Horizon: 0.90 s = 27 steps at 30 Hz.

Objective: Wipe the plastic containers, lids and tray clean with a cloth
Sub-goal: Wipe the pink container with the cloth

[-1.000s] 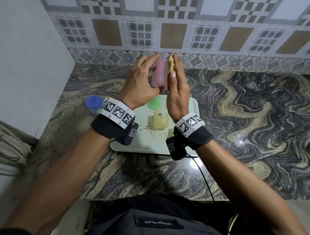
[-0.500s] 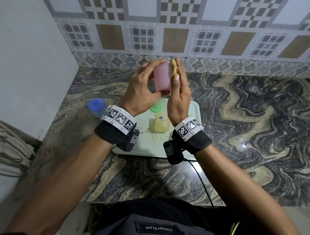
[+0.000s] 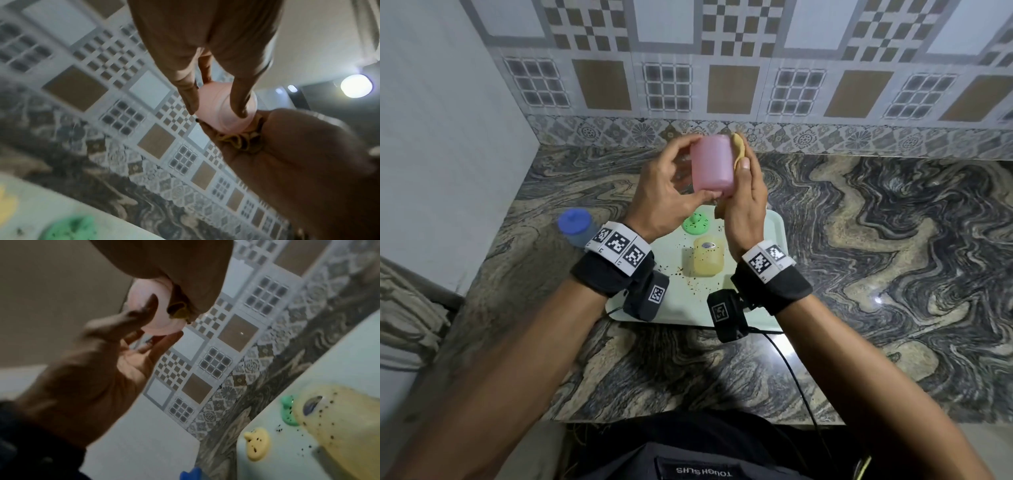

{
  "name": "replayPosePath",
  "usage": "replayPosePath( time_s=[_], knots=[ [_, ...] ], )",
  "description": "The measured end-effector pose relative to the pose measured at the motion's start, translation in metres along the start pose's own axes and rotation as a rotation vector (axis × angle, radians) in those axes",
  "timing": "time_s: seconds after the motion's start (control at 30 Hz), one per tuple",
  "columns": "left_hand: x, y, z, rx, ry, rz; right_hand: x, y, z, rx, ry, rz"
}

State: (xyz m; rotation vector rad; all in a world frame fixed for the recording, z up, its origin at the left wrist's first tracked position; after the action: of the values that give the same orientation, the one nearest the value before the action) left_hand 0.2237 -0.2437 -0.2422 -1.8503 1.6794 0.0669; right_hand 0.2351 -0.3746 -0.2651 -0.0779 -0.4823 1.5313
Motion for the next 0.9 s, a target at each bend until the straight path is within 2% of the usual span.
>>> replayPosePath(
  time_s=[0.07, 0.1, 0.17, 0.23, 0.33, 0.4, 0.47, 0.53, 0.63, 0.73, 0.8, 0.9],
  knots=[
    [0.003, 0.001, 0.004, -0.038, 0.016, 0.018, -0.003, -0.003, 0.0, 0.047, -0.009, -0.02],
    [0.001, -0.002, 0.004, -0.041, -0.067, 0.024, -0.003, -0.002, 0.001, 0.046, 0.009, -0.01],
    [-0.003, -0.007, -0.007, 0.019, -0.305, 0.014, -0.001, 0.0, 0.006, -0.033, 0.12, 0.021],
    [-0.004, -0.01, -0.02, 0.103, -0.381, 0.005, 0.003, 0.0, 0.009, -0.122, 0.216, 0.046],
    [-0.005, -0.007, -0.025, 0.122, -0.252, -0.034, 0.004, 0.001, 0.017, -0.176, 0.162, 0.024],
    [-0.005, -0.003, -0.015, 0.049, -0.071, -0.048, 0.0, -0.001, 0.02, -0.101, 0.047, -0.027],
    [-0.003, 0.0, -0.007, -0.018, 0.027, -0.043, -0.003, -0.002, 0.02, -0.055, 0.034, -0.067],
    [-0.006, -0.002, -0.008, -0.022, -0.075, -0.037, 0.001, -0.001, 0.022, -0.071, 0.029, -0.027],
    [-0.014, -0.009, -0.029, 0.084, -0.272, -0.044, 0.01, -0.002, 0.028, -0.197, 0.209, 0.063],
    [-0.018, -0.01, -0.038, 0.139, -0.204, -0.057, 0.014, -0.004, 0.032, -0.246, 0.177, 0.085],
    [-0.017, -0.008, -0.027, 0.082, -0.07, -0.051, 0.012, -0.008, 0.028, -0.165, 0.047, 0.065],
    [-0.013, -0.004, -0.01, -0.007, 0.032, -0.015, 0.012, -0.009, 0.023, -0.067, 0.025, 0.048]
  ],
)
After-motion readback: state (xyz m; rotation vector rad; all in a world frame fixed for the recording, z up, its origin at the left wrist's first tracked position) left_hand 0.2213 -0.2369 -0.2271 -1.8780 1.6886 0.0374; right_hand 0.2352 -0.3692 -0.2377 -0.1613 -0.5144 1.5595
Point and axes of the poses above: each hand's wrist, its own y-axis away from the middle knuckle, its own x-axis out of the palm, z = x × y, the point moved 9 cm from there along -y, towards the middle knuckle, and after that the axes turned 5 degrees about -y, right-handed, at the moved point
